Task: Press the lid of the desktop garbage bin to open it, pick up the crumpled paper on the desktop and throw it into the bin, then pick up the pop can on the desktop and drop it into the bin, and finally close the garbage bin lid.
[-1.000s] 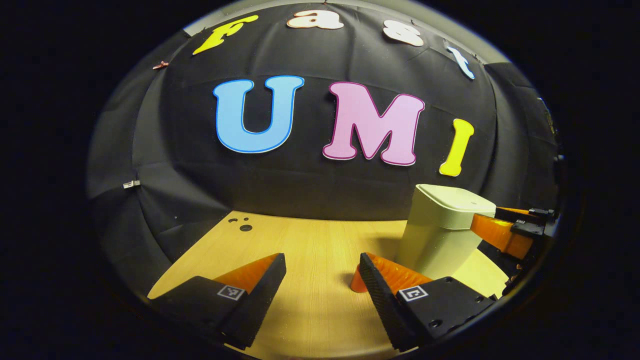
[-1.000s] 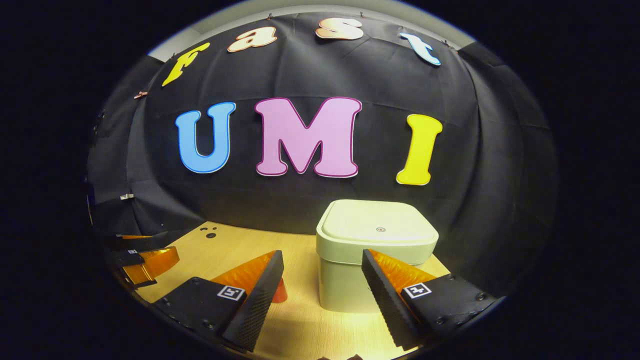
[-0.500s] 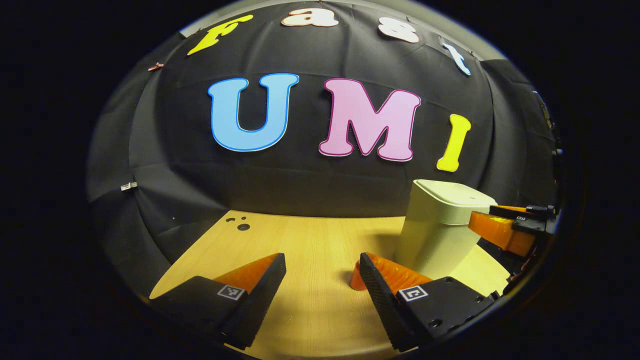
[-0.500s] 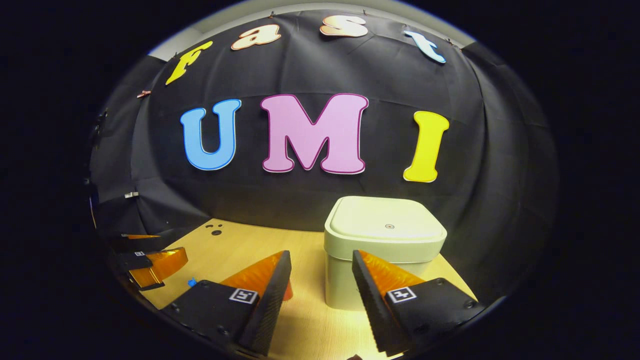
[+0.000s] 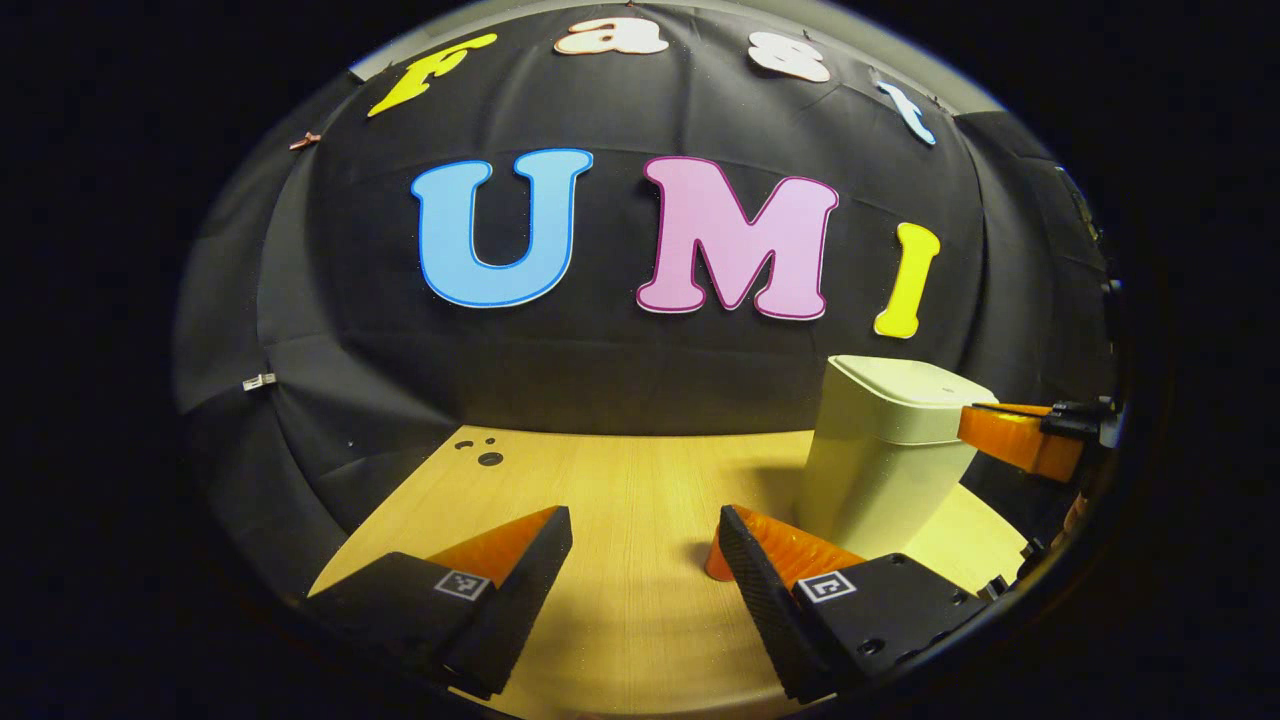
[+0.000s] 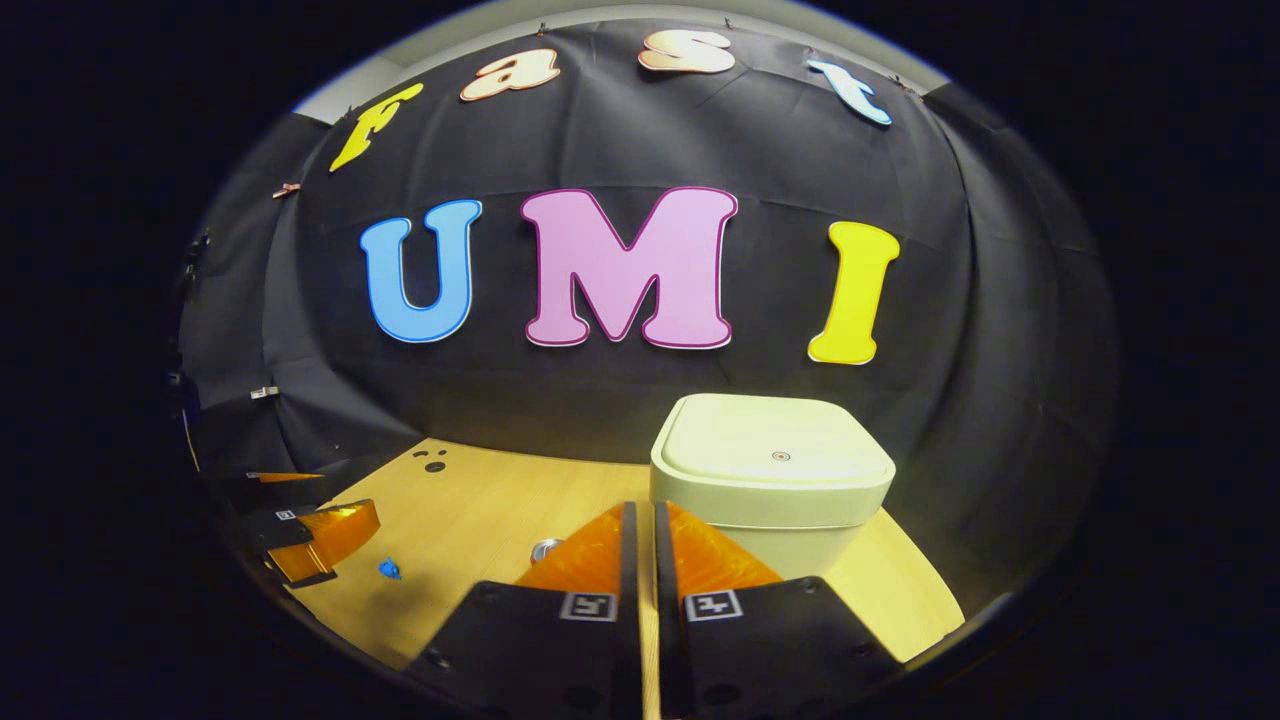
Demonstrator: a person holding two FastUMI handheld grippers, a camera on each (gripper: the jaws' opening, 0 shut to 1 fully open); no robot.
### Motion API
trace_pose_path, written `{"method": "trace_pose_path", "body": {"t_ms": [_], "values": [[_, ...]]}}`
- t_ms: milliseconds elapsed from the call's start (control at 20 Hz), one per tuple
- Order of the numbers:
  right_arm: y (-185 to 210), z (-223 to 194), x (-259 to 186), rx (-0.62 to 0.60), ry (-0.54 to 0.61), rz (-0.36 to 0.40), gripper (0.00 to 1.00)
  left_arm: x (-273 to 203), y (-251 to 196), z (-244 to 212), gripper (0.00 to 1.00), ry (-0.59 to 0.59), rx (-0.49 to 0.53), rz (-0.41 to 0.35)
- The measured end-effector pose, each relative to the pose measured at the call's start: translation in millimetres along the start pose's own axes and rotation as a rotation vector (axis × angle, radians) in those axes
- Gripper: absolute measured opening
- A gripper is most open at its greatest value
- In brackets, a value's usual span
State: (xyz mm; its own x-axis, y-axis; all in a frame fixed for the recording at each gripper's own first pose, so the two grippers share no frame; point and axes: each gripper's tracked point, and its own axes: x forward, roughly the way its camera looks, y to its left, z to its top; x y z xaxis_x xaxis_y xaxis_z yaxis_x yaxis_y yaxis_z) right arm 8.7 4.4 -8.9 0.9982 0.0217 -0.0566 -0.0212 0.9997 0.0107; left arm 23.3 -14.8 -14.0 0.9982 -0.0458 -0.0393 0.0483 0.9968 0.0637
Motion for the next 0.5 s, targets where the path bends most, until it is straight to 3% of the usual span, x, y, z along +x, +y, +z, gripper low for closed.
{"method": "trace_pose_path", "body": {"t_ms": [50,200,500], "values": [[2,-2,-5,0.005,0.013,0.01,0.05,-1,0,1,0.96,-0.001,0.0,0.0],[18,-12,-5,0.022,0.057,0.09,0.06,-1,2,0,0.96,-0.002,0.001,0.004],[23,-5,-2,-0.016,0.05,0.139,0.05,3,6,-11,0.95,0.019,-0.013,0.01]]}}
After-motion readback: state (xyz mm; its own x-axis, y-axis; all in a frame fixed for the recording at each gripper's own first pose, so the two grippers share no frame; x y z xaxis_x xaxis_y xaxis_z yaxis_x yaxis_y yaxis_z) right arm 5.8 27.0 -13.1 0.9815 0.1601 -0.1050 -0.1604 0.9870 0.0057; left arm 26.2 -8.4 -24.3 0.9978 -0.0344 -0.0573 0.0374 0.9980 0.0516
